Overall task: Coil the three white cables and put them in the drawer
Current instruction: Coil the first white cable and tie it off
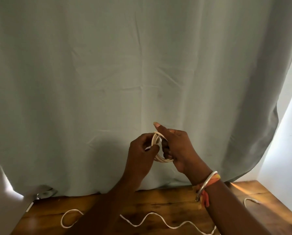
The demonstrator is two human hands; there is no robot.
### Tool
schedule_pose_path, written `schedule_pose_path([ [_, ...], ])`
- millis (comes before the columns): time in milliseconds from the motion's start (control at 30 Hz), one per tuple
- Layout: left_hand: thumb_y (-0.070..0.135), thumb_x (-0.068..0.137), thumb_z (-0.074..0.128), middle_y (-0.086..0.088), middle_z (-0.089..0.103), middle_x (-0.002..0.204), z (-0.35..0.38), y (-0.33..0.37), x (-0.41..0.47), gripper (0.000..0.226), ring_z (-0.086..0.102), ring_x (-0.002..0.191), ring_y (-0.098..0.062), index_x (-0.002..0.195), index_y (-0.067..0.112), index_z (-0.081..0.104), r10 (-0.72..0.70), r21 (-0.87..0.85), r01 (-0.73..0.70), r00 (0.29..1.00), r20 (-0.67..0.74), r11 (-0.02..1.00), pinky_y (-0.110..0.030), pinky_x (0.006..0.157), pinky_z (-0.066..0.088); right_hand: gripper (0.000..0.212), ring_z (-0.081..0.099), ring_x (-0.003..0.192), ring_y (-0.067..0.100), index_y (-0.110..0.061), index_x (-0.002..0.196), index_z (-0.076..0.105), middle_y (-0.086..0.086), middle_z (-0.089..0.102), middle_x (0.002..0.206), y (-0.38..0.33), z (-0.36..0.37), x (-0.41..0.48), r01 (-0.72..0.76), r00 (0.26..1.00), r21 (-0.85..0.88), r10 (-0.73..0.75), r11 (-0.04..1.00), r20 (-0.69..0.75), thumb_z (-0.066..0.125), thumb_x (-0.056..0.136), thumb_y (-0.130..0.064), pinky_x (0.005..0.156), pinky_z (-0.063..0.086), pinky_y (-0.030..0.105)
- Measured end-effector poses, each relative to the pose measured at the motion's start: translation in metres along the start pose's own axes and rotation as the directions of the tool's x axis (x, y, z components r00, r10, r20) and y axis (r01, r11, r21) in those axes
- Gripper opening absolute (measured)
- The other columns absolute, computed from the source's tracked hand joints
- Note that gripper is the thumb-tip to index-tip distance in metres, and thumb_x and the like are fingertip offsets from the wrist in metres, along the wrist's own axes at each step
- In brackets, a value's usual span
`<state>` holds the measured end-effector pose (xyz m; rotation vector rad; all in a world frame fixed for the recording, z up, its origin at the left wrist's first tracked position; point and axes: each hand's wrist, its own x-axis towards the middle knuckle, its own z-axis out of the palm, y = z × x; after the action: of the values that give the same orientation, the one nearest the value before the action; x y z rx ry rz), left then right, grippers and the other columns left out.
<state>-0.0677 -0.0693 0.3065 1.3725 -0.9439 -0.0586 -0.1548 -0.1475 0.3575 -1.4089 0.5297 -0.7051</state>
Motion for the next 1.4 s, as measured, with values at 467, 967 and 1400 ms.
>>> schedule_pose_path([
  [467,0.007,0.089,0.063,-0.009,0.076,0.082,-0.011,0.000,0.003,0.013,0.073,0.079,-0.026,0.090,0.009,0.075,-0.182,-0.079,0.189,0.980,0.086,0.979,-0.041,0.079,0.060,0.037,0.056,0.048,0.014,-0.004,0.083,0.071,0.008,0.065,0.062,0.011,-0.008,0.008,0.143,0.977,-0.075,-0.129,0.987,0.167,0.082,0.072,-0.038,0.051,0.047,0.027],
  [967,0.014,0.083,0.075,0.012,0.066,0.097,-0.006,-0.007,0.001,0.029,0.067,0.090,-0.009,0.100,0.030,0.059,0.074,0.067,-0.067,0.991,-0.108,0.996,-0.011,0.070,0.052,0.014,0.067,0.066,0.008,-0.016,0.092,0.074,-0.001,0.073,0.077,0.022,0.009,0.012,0.342,0.940,-0.126,-0.336,0.931,0.063,0.071,0.089,-0.030,0.057,0.048,0.019],
  [1400,0.022,0.096,0.056,-0.010,0.072,0.091,-0.029,-0.029,0.005,0.025,0.063,0.086,-0.020,0.094,0.004,0.074,0.761,0.613,-0.739,0.560,0.328,0.279,-0.026,0.077,0.050,0.015,0.051,0.049,0.008,-0.017,0.084,0.078,-0.005,0.064,0.059,0.028,0.006,0.017,0.265,0.955,-0.134,-0.280,0.955,-0.103,0.076,0.084,-0.031,0.046,0.044,0.023],
])
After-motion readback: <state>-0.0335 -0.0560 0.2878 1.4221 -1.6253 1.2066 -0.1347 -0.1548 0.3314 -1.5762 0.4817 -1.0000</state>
